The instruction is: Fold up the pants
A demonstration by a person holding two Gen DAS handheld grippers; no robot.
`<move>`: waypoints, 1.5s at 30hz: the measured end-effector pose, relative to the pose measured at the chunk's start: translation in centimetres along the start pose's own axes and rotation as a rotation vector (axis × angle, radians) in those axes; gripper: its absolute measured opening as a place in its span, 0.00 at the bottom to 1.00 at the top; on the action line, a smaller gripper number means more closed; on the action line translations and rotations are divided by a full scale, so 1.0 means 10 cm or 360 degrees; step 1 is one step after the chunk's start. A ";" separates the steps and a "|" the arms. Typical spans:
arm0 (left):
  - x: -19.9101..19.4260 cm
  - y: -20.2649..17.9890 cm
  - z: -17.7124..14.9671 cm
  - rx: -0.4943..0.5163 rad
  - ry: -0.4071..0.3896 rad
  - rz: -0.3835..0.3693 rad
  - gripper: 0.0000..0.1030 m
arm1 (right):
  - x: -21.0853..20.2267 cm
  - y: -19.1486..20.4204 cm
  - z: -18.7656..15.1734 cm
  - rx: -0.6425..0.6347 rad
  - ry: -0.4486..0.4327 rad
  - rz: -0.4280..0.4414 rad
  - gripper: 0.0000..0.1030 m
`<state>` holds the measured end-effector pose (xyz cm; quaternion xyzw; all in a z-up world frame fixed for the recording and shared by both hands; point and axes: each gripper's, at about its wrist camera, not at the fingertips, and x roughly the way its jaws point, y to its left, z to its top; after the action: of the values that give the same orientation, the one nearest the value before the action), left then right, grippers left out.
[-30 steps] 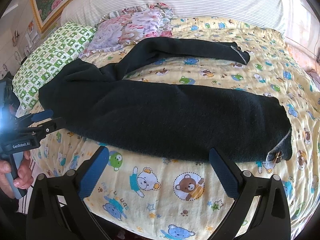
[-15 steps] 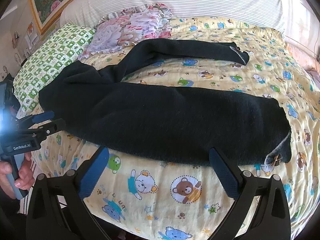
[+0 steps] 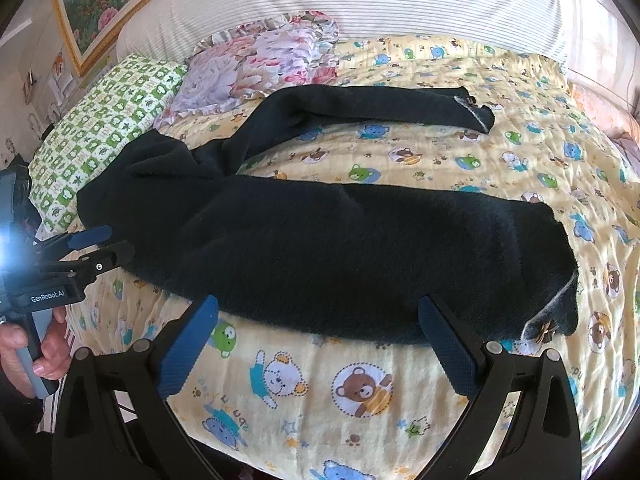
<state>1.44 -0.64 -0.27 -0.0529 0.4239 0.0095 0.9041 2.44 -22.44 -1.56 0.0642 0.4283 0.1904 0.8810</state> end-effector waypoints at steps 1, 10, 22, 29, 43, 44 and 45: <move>0.01 0.00 0.02 0.0005 0.0000 -0.0001 0.84 | 0.00 -0.01 0.01 0.0002 0.0000 -0.0003 0.97; 0.12 0.00 0.26 0.0050 -0.0017 -0.0012 0.84 | 0.01 -0.17 0.18 0.0011 -0.0010 -0.0017 0.97; 0.47 -0.26 0.79 0.0221 -0.0003 -0.0017 0.84 | 0.10 -0.60 0.85 -0.0075 -0.0092 -0.0069 0.97; 0.80 -0.40 1.09 0.0292 0.0057 -0.0037 0.84 | 0.39 -0.96 1.30 -0.0134 -0.0061 -0.0079 0.97; 1.30 -0.50 1.32 0.0373 0.0174 -0.0026 0.84 | 0.96 -1.02 1.63 -0.0468 0.0034 -0.0101 0.97; 1.31 -0.51 1.33 0.0377 0.0174 -0.0026 0.84 | 0.98 -1.02 1.65 -0.0478 0.0035 -0.0101 0.97; 1.33 -0.52 1.34 0.0385 0.0175 -0.0024 0.84 | 1.00 -1.03 1.65 -0.0487 0.0040 -0.0105 0.97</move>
<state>20.56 -4.79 -1.47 0.0529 0.4705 -0.0515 0.8793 23.82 -27.15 -1.37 -0.0871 0.4072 0.2252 0.8809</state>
